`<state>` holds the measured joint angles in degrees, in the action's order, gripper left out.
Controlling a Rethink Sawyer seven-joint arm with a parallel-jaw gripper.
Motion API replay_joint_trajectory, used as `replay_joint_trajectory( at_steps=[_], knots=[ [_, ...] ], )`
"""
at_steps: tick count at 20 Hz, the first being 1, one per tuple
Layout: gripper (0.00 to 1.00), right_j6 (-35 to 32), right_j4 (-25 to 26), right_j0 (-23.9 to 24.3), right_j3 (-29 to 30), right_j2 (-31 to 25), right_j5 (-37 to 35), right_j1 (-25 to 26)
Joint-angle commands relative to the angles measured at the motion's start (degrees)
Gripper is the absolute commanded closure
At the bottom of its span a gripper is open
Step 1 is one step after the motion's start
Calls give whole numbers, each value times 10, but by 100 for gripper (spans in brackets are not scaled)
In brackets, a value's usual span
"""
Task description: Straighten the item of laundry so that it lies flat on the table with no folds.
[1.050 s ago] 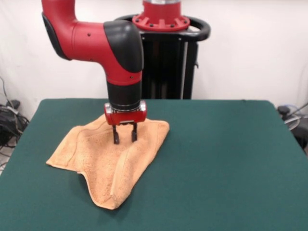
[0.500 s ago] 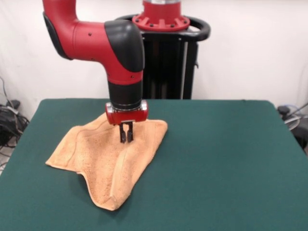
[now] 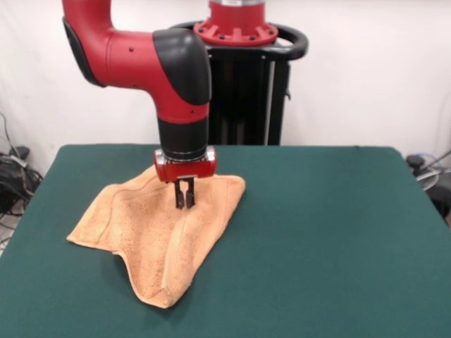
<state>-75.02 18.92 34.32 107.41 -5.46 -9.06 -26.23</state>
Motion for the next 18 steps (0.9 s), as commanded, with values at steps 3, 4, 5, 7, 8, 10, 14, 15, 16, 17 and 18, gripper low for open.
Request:
replay_joint_trajectory(
  at_steps=[3,4,5,7,8,10,14,15,16,17,18],
  knots=[
    [100,-95,-55,-17,15,-44,-96,-74],
    [100,-97,-60,-21,22,-44,-106,-88],
    [100,-98,-66,-24,24,-45,-119,-99],
    [100,-97,-78,-31,25,-46,-142,-120],
    [100,-97,-82,-33,26,-46,-151,-127],
    [100,-94,-86,-33,32,-46,-159,-140],
    [100,-94,-91,-40,23,-43,-165,-138],
    [100,-94,-92,-41,21,-43,-163,-135],
    [100,-94,-92,-43,19,-42,-161,-131],
    [100,-95,-93,-44,18,-42,-157,-127],
    [100,-96,-94,-45,19,-42,-155,-125]
  ],
)
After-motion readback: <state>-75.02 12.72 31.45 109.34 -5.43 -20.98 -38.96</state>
